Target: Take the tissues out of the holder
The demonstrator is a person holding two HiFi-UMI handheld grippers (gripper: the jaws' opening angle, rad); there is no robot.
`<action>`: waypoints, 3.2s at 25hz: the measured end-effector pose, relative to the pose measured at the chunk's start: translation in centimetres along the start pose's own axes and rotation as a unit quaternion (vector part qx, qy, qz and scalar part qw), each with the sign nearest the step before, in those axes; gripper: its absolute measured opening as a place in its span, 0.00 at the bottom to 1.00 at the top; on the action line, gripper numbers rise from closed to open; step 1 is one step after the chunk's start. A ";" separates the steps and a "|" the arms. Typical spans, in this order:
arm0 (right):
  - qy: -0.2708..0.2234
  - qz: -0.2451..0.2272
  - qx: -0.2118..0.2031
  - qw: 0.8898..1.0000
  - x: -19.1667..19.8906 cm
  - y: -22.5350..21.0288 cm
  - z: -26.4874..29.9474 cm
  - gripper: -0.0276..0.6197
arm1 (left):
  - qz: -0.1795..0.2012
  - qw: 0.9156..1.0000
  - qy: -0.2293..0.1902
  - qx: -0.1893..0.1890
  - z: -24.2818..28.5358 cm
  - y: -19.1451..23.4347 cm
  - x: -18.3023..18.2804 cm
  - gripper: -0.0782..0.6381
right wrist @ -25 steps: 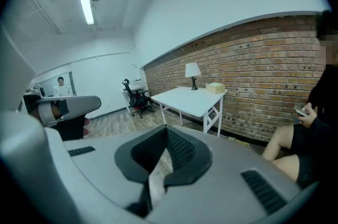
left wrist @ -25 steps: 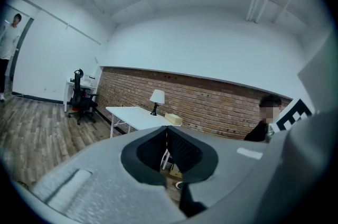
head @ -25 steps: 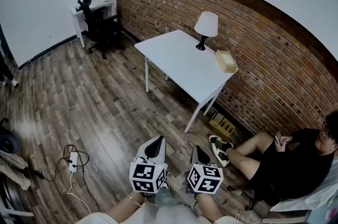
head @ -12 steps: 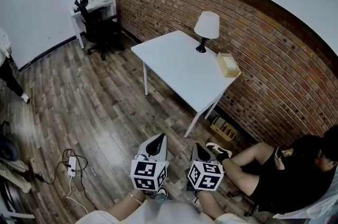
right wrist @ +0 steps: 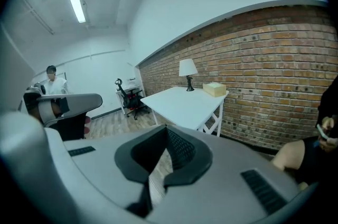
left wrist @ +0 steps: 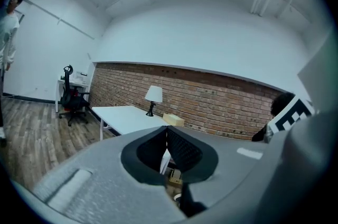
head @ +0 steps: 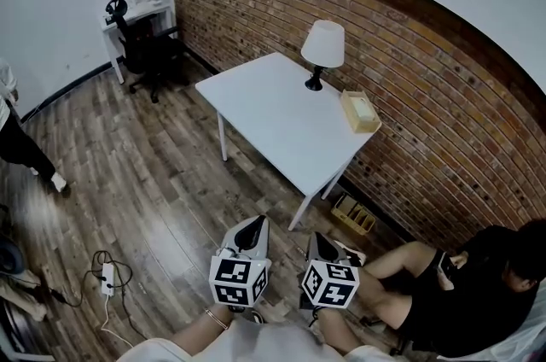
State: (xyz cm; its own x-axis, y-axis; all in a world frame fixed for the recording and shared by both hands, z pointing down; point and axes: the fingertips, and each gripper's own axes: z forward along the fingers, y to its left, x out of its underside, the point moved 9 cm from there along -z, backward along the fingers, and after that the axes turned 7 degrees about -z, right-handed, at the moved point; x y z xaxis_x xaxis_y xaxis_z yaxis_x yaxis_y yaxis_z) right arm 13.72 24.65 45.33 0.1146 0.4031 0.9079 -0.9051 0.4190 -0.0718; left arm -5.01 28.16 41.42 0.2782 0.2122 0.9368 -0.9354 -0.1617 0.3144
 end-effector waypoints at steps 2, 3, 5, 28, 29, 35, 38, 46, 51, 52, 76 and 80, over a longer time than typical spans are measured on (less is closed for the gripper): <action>0.002 0.005 0.002 1.000 -0.3 -0.5 0.5 0.05 | 0.003 1.000 0.007 0.002 0.8 0.1 -0.1 0.12; 0.004 0.007 0.003 1.000 -0.3 -0.7 0.8 0.05 | 0.003 1.000 0.012 0.002 1.2 0.1 -0.2 0.12; 0.007 0.012 0.006 1.000 -0.4 -1.3 1.2 0.05 | 0.003 1.000 0.020 0.003 2.1 0.2 -0.2 0.12; 0.012 0.059 0.072 0.996 -8.8 -5.4 19.6 0.05 | 0.028 0.996 0.041 0.070 22.8 8.8 -7.5 0.12; 0.013 0.057 0.073 0.996 -9.5 -5.5 20.7 0.05 | 0.028 0.996 0.040 0.071 23.9 9.3 -8.0 0.12; 0.012 0.061 0.075 0.995 -13.0 -5.7 26.5 0.05 | 0.026 0.995 0.047 0.083 29.6 12.1 -10.3 0.12; 0.012 0.063 0.077 0.995 -14.1 -5.8 29.1 0.05 | 0.026 0.994 0.054 0.090 32.2 13.3 -10.8 0.12; 0.007 0.085 0.099 0.991 -15.9 -7.6 34.2 0.05 | 0.036 0.990 0.072 0.119 38.7 15.0 -11.7 0.12; 0.004 0.092 0.107 0.990 -16.8 -8.2 35.5 0.05 | 0.041 0.987 0.075 0.137 41.2 15.1 -12.1 0.12; 0.004 0.091 0.108 0.990 -16.9 -8.3 35.5 0.05 | 0.040 0.987 0.076 0.140 41.6 15.1 -12.2 0.12; -0.006 0.080 0.131 0.988 -18.9 -15.9 36.1 0.05 | 0.036 0.979 0.105 0.168 47.8 10.4 -10.9 0.12; -0.009 0.071 0.136 0.988 -19.4 -17.3 36.7 0.06 | 0.037 0.978 0.117 0.167 48.4 10.5 -10.0 0.12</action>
State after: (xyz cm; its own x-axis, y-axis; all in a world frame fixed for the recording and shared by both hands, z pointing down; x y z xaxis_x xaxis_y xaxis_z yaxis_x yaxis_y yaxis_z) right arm 12.18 -20.30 44.07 -0.0274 0.4262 0.9042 -0.9883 0.1244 -0.0886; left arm -7.09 -22.36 42.76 0.1183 0.3967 0.9103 -0.8162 -0.4832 0.3167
